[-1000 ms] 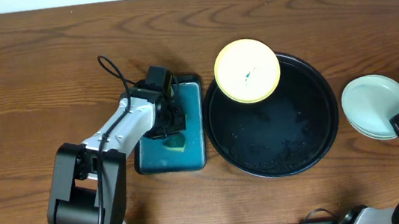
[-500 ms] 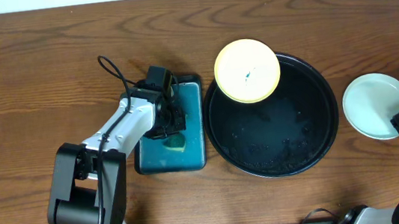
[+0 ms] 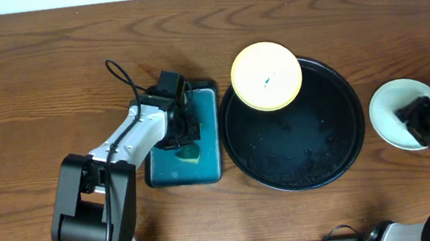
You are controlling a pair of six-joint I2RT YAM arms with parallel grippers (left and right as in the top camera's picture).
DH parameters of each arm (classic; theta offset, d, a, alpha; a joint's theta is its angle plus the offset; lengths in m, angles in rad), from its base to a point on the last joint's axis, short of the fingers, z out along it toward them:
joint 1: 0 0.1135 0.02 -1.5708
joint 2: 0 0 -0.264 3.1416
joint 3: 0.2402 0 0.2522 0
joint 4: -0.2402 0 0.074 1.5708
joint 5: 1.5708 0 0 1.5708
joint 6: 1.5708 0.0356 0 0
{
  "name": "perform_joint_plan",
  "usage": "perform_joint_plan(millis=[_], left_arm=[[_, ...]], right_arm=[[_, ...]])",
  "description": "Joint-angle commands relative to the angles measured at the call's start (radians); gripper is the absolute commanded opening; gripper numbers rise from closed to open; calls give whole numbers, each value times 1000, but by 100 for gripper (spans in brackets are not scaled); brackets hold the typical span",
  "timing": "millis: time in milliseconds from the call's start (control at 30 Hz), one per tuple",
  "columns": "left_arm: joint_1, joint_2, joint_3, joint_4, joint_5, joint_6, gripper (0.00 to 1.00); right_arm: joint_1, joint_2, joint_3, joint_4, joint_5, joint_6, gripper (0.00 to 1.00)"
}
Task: Clean dirty plates on tray and stack at the side
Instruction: 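Release the plate and move the right gripper to the yellow plate's rim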
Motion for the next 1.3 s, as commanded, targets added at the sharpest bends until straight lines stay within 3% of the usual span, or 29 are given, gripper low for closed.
perform_joint_plan(millis=[0, 333, 667, 900, 1100, 1267], left_arm=[[2, 65, -27, -10, -31, -6, 8], [2, 65, -27, -11, -32, -6, 8], [2, 65, -27, -12, -31, -6, 8], [2, 65, -27, -16, -31, -6, 8], [2, 65, -27, -16, -31, -6, 8], [2, 65, -27, -16, -31, -6, 8]], right_arm=[[82, 4, 41, -13, -95, -96, 48], [336, 5, 320, -246, -3, -212, 49], [492, 105, 551, -469, 40, -348, 52], [580, 209, 550, -400, 40, -347, 52], [643, 302, 550, -283, 40, -263, 52], [681, 387, 550, -227, 84, -195, 39]])
